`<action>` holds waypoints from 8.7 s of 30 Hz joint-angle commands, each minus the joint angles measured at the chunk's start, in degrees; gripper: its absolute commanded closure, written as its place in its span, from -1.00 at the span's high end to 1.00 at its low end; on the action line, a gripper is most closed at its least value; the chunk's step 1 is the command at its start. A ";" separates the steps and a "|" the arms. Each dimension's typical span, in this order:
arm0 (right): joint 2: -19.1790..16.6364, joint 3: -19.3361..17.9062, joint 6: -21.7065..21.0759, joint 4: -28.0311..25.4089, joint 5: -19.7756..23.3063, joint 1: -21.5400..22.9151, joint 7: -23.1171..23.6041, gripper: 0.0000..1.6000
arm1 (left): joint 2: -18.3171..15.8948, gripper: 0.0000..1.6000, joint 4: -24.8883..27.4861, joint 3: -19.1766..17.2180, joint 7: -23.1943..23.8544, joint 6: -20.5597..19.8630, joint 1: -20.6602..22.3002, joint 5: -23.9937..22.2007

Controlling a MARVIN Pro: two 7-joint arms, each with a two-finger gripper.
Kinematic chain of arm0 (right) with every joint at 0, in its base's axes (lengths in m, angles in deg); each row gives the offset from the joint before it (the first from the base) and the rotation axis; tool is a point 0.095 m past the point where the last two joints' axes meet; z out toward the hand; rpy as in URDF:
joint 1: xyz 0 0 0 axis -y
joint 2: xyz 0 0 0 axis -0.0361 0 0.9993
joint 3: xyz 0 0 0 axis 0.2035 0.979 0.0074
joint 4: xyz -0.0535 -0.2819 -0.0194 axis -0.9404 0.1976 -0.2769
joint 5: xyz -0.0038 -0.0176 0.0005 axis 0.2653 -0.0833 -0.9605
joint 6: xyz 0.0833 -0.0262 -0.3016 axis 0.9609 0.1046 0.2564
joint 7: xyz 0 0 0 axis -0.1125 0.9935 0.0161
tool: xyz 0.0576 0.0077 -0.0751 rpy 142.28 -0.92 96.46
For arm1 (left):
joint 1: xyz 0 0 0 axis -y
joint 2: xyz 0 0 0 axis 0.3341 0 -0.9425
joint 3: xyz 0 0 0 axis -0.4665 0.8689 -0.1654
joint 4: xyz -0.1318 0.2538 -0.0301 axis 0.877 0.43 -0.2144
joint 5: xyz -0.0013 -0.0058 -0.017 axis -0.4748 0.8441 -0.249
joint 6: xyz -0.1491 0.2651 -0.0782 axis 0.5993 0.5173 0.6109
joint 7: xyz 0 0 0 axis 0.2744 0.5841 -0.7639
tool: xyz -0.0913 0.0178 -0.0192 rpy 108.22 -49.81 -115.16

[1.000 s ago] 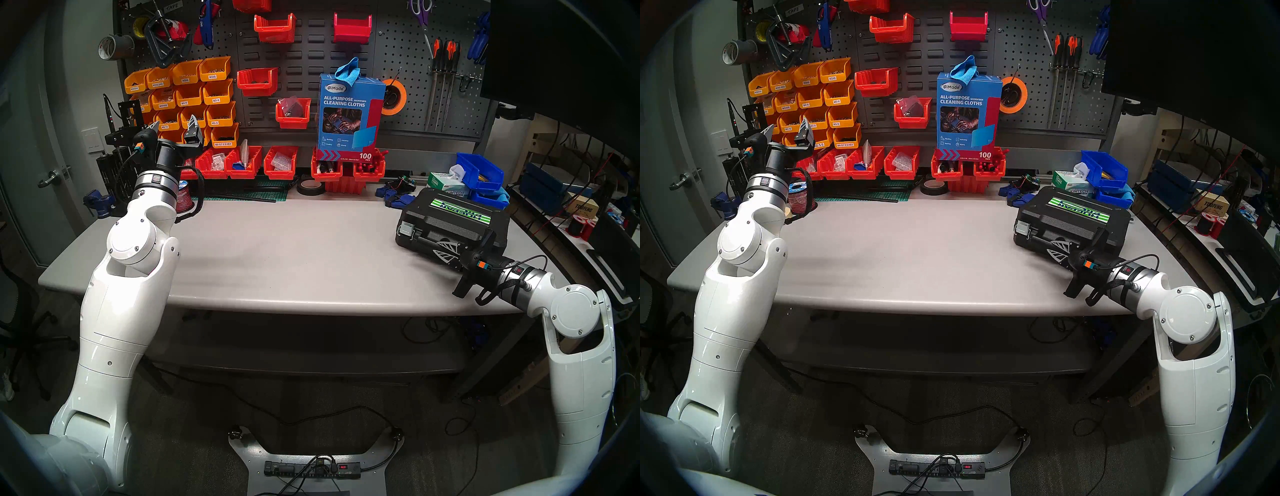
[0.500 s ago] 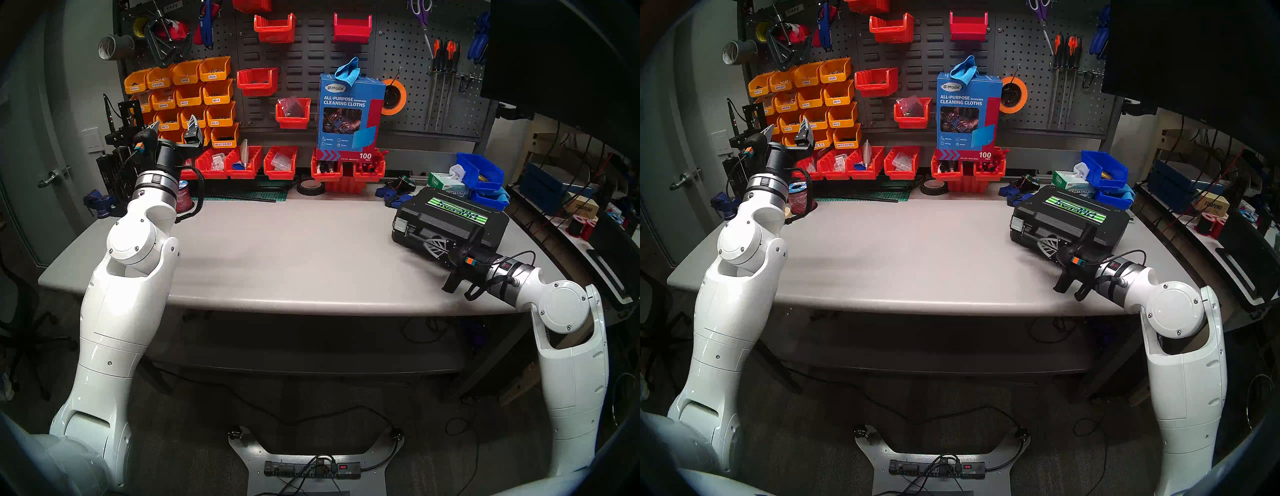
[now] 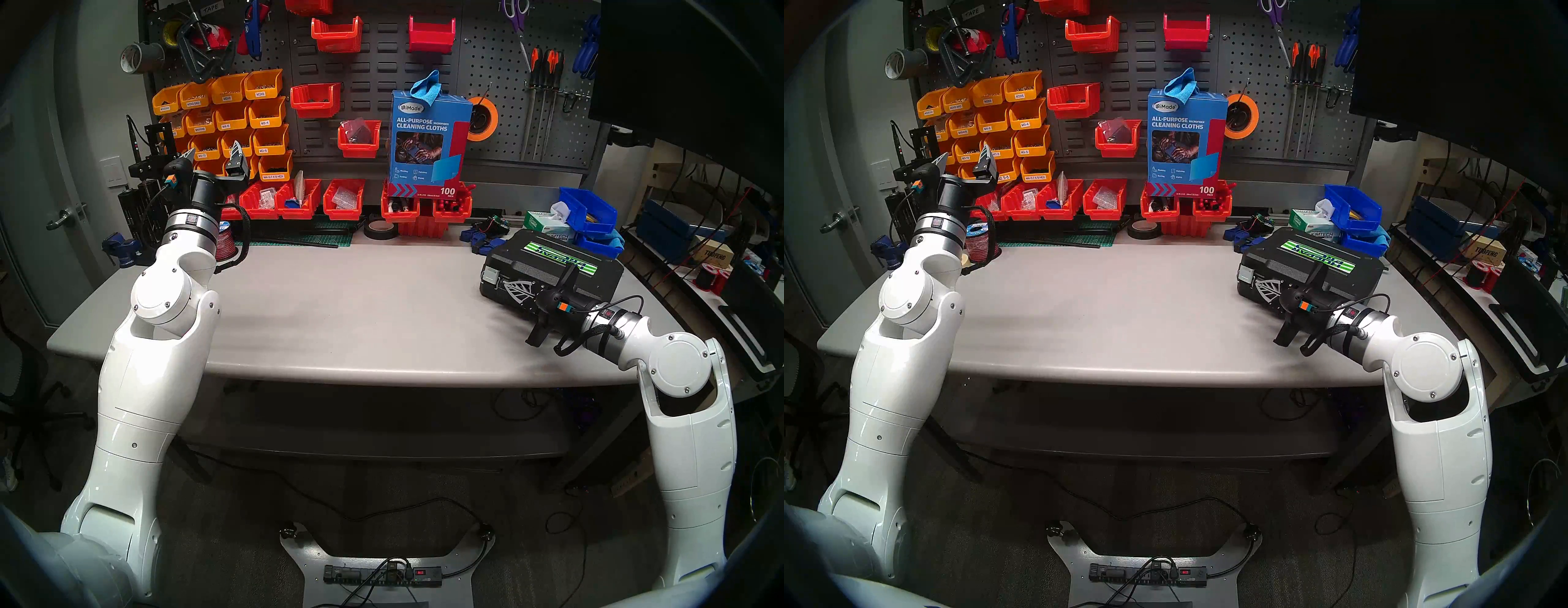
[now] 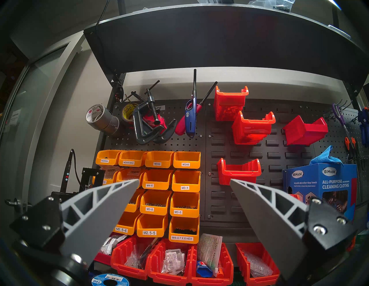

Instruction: Open the tool box

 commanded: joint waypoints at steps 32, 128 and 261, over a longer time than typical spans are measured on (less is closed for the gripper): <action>-1.44 -6.66 0.51 -4.47 -8.58 -6.72 -0.84 1.00 | 0.14 1.00 0.46 -0.04 -0.10 0.10 0.61 -0.07; 0.53 24.26 44.17 29.80 7.12 26.08 6.06 -1.00 | 0.11 1.00 0.45 -0.03 -0.07 0.12 0.59 -0.08; -7.00 11.92 35.94 20.32 5.04 16.46 9.79 0.62 | 0.15 1.00 0.46 -0.04 -0.10 0.09 0.61 -0.06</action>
